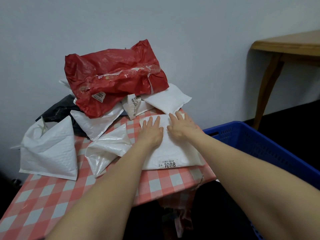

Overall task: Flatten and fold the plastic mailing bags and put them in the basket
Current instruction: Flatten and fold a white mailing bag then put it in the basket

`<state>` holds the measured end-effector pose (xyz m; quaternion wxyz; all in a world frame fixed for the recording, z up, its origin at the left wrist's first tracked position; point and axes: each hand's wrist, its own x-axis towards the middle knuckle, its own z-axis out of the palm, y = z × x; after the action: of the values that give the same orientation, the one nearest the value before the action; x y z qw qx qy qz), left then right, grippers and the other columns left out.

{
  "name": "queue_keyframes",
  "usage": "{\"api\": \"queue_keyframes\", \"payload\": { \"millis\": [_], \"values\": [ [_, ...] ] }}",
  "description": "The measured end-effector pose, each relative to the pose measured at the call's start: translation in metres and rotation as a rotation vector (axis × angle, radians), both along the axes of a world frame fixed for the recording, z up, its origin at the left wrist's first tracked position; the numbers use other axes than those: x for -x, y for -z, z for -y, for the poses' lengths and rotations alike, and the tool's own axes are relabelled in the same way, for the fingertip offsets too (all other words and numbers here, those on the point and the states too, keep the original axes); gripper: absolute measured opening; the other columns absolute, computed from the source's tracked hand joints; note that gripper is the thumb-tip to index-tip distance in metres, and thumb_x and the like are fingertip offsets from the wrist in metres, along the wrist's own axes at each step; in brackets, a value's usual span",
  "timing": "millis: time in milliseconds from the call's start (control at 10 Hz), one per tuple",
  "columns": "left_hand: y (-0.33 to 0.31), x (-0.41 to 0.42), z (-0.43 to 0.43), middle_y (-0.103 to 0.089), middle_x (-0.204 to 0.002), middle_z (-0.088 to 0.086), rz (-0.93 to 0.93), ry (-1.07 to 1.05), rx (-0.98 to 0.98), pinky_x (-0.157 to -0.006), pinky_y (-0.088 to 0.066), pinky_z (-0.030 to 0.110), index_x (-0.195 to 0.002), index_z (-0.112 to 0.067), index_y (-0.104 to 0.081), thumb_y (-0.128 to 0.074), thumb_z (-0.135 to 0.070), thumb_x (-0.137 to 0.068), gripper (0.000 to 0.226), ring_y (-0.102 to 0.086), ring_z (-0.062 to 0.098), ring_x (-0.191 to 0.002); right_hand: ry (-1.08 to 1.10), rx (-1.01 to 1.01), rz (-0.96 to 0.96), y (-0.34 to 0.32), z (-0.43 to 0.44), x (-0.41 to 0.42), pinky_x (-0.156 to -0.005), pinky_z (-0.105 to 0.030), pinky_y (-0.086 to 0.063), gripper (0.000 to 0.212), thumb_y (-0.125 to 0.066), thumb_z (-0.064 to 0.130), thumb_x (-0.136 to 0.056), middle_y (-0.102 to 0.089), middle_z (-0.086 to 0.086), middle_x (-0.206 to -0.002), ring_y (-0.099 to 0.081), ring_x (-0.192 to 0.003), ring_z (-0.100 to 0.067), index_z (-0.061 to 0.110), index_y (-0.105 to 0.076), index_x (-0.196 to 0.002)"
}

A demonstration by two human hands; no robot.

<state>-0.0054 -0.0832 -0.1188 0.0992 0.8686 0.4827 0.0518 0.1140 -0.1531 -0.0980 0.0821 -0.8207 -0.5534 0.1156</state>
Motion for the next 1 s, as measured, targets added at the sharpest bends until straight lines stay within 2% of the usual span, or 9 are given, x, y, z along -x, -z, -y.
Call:
{"api": "queue_keyframes", "payload": {
  "millis": [100,300,1000],
  "values": [
    [0.002,-0.006,-0.007,0.007,-0.161,0.004,-0.036,-0.026,0.05,-0.119,-0.003,0.048,-0.153,-0.028,0.002,-0.017,-0.039,-0.102,0.055,0.006,0.031,-0.147,-0.016,0.07,-0.001,0.011,-0.01,-0.004,-0.119,-0.048,0.006,0.06,-0.019,0.044,-0.102,0.014,-0.003,-0.161,0.015,-0.147,-0.033,0.029,0.006,-0.154],
    [0.013,-0.011,-0.012,0.013,-0.16,-0.003,-0.064,-0.046,0.158,-0.118,0.002,0.047,-0.151,-0.035,0.006,-0.013,-0.042,-0.102,0.053,0.008,0.027,-0.147,0.01,0.116,-0.092,0.026,-0.014,-0.003,-0.119,-0.05,0.003,0.058,-0.015,0.048,-0.102,0.016,-0.001,-0.161,0.018,-0.147,-0.029,0.034,0.01,-0.153],
    [0.02,-0.01,-0.011,0.013,-0.16,-0.004,-0.057,-0.064,0.167,-0.118,0.003,0.047,-0.151,-0.036,0.006,-0.012,-0.043,-0.102,0.052,0.007,0.024,-0.148,0.016,0.103,-0.117,0.035,-0.017,-0.002,-0.118,-0.051,0.002,0.059,-0.014,0.052,-0.101,0.017,0.001,-0.161,0.018,-0.147,-0.028,0.037,0.011,-0.152]
  ]
}}
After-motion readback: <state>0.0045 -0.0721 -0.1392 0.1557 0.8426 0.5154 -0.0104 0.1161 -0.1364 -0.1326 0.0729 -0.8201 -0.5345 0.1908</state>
